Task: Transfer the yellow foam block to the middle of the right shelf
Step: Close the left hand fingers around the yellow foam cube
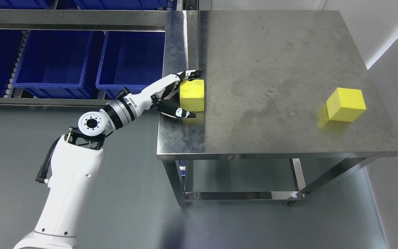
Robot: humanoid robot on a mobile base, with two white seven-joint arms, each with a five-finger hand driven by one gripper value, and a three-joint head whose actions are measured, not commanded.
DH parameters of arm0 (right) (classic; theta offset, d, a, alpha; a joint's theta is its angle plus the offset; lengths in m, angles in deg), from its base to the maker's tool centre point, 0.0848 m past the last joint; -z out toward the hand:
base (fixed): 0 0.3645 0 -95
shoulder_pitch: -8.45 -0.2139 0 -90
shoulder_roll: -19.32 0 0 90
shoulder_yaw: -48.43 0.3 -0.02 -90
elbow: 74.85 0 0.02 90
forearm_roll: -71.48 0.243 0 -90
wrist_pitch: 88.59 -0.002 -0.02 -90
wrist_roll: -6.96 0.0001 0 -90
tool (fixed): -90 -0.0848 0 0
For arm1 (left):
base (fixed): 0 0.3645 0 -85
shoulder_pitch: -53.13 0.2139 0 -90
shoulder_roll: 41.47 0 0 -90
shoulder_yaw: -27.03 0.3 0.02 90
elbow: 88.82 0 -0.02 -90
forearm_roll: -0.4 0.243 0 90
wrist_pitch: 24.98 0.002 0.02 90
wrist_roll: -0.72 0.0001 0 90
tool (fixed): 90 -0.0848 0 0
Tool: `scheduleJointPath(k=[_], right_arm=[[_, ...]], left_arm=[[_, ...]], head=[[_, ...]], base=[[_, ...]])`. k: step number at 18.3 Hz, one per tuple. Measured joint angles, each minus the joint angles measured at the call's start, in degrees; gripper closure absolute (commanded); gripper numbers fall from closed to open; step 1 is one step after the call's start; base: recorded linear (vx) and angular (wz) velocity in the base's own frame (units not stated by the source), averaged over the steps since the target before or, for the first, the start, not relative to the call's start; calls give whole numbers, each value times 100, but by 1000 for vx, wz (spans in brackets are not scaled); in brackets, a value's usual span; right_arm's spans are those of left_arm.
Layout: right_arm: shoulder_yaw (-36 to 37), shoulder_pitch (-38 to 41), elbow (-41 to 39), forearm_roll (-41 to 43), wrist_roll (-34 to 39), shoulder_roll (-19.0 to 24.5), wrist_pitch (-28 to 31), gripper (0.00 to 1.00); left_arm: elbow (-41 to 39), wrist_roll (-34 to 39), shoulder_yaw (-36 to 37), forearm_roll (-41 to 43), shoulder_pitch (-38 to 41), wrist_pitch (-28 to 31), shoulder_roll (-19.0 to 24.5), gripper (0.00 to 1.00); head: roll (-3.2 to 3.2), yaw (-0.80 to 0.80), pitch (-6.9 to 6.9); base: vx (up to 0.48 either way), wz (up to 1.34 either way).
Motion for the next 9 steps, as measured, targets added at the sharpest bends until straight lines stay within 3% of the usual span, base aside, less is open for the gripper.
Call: scheduleJointPath(k=[3, 4, 9], right_arm=[[0, 0, 0, 0, 0, 0, 0, 0], [0, 0, 0, 0, 0, 0, 0, 0], [0, 0, 0, 0, 0, 0, 0, 0]], left_arm=[[188, 1, 42, 63, -80, -164, -81, 72], [251, -27, -26, 75, -77, -332, -157, 76], [358, 0, -361, -330, -137, -986, -372, 74]], head=[[0, 0, 0], [0, 0, 0], [0, 0, 0]], base=[[0, 36], [-7, 27], [-1, -37]])
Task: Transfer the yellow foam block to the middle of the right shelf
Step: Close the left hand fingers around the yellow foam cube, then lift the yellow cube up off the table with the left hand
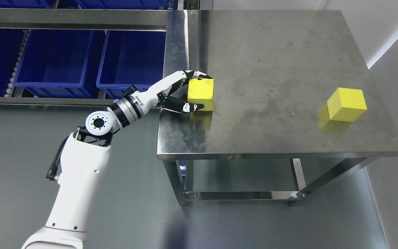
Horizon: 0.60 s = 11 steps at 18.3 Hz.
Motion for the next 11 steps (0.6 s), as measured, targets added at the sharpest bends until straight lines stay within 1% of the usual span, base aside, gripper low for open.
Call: scheduleJointPath(k=[3, 7, 10, 11], right_arm=[[0, 0, 0, 0, 0, 0, 0, 0], [0, -1, 0, 0, -1, 0, 0, 0], [0, 0, 0, 0, -1, 0, 0, 0], [0, -1, 0, 0, -1, 0, 0, 0]], left_arm=[[-60, 615, -242, -815, -143, -405, -92, 74], [-148, 1918, -495, -1603, -221, -1441, -177, 74], [-224, 2831, -625, -1868, -122, -1633, -221, 74], [-242, 2985, -658, -1917, -59, -1670, -233, 74]], head=[[0, 0, 0], [0, 0, 0], [0, 0, 0], [0, 0, 0]], base=[[0, 6], [0, 4], [0, 7], [-1, 22]])
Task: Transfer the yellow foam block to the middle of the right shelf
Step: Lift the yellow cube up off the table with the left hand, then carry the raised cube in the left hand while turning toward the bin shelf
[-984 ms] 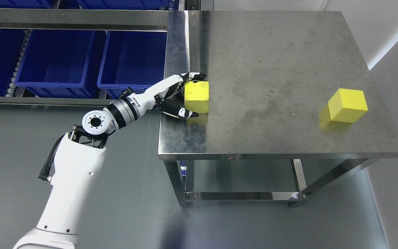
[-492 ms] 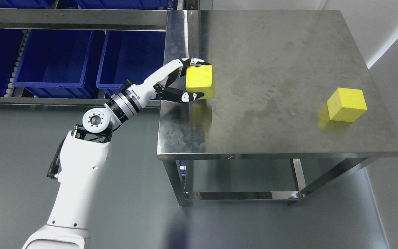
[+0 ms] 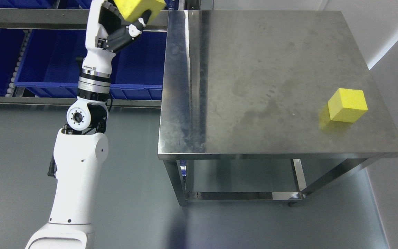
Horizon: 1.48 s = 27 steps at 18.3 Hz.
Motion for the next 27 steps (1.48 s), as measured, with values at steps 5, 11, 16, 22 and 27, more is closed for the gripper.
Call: scheduleJointPath(k=[5, 11, 16, 22, 27], right_arm=[[0, 1, 0, 0, 0, 0, 0, 0], [0, 1, 0, 0, -1, 0, 0, 0], [0, 0, 0, 0, -1, 0, 0, 0], [0, 0, 0, 0, -1, 0, 0, 0], [0, 0, 0, 0, -1, 0, 0, 0]], left_arm=[[-136, 387, -239, -176, 432, 234, -43, 75], [-588, 470, -534, -257, 716, 1359, -74, 75], [-909, 475, -654, -275, 782, 1811, -87, 75], [-1223, 441, -744, -282, 855, 1894, -99, 75], [-1430, 427, -816, -284, 874, 1904, -105, 75]], head=[[0, 0, 0], [0, 0, 0], [0, 0, 0], [0, 0, 0], [0, 0, 0]], base=[[-18, 139], [-1, 502], [17, 879], [25, 977], [61, 750]])
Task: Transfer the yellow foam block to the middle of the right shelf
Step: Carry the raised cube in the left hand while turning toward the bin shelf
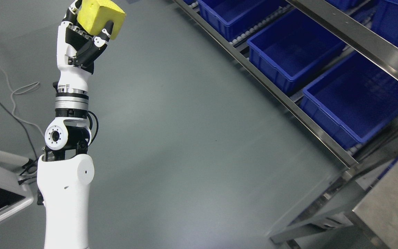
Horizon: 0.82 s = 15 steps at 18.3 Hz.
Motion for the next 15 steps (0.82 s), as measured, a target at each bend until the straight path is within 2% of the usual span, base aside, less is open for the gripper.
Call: scheduleJointPath(k=[8, 15], right_arm=[[0, 1, 0, 0, 0, 0, 0, 0], [0, 0, 0, 0, 0, 0, 0, 0]], left_arm=[[-199, -6, -100, 0, 61, 34, -4, 74], [-268, -9, -122, -2, 137, -44, -7, 74]], head=[[0, 0, 0], [0, 0, 0]], base=[[108, 389], [180, 113]])
